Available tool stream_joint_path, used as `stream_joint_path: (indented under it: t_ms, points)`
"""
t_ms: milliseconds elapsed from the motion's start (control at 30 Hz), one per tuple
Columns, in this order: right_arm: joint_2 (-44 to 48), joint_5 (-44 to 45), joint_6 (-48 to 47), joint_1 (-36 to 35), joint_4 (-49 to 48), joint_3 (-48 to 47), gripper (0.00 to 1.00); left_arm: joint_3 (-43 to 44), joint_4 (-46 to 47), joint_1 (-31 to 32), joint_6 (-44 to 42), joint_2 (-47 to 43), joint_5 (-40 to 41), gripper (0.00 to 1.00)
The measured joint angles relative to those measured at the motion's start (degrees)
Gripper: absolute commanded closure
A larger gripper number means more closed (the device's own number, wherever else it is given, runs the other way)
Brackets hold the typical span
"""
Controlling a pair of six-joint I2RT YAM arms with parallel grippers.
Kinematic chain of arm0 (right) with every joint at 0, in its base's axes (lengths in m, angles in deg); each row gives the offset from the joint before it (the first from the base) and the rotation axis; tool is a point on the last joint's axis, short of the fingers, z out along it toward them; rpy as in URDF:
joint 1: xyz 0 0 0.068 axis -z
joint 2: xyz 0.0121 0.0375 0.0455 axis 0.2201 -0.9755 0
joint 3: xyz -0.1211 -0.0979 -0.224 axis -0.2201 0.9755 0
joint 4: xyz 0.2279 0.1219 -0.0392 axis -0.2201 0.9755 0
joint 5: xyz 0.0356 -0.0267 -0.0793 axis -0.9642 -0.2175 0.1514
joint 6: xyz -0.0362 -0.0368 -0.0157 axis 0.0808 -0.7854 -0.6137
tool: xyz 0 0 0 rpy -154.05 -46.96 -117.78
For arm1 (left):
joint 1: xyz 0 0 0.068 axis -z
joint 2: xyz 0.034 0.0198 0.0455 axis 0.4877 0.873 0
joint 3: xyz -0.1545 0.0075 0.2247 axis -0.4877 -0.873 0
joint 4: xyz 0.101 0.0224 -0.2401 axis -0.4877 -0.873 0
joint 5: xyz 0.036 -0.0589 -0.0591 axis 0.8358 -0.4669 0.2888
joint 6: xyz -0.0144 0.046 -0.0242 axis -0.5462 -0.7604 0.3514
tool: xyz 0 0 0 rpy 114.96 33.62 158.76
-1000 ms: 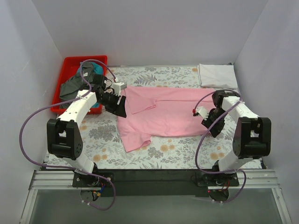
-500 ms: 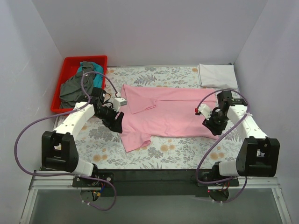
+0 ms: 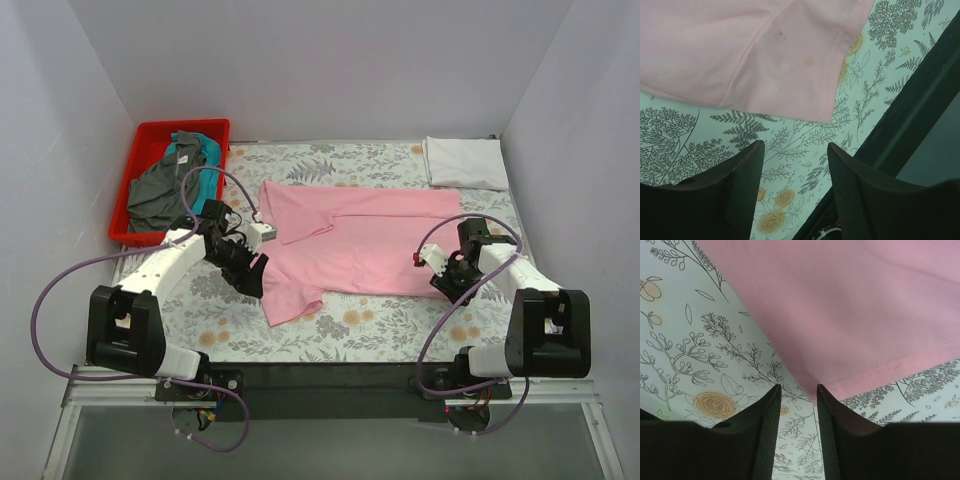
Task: Fold and stack the t-shirts
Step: Fold the tshirt
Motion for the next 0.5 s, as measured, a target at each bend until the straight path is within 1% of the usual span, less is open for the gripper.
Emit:
stream_joint_path:
  t_ms: [133, 267, 300, 367, 500]
  points:
    - [3.17, 0.63, -0.72, 0.0, 0.39, -0.33, 0.6, -0.52, -0.02, 0.59, -0.55, -0.46, 0.22, 0.48]
    - [4.9, 0.7, -1.97, 0.0, 0.46, -1.14, 0.55, -0.52, 0.35, 1.25, -0.74, -0.46, 0.22, 0.48]
    - [4.87, 0.57, -2.12, 0.0, 0.35, -1.18, 0.52, -0.55, 0.57, 1.46, -0.74, -0.46, 0.24, 0.48]
    - [4.24, 0.52, -2.21, -0.02, 0.22, -1.16, 0.51, -0.76, 1.03, 2.14, -0.74, -0.46, 0.28, 0.48]
    - [1.99, 0.66, -2.21, -0.07, -1.16, -0.81, 0.5, -1.95, 2.19, 4.9, -0.48, -0.57, 1.53, 0.48]
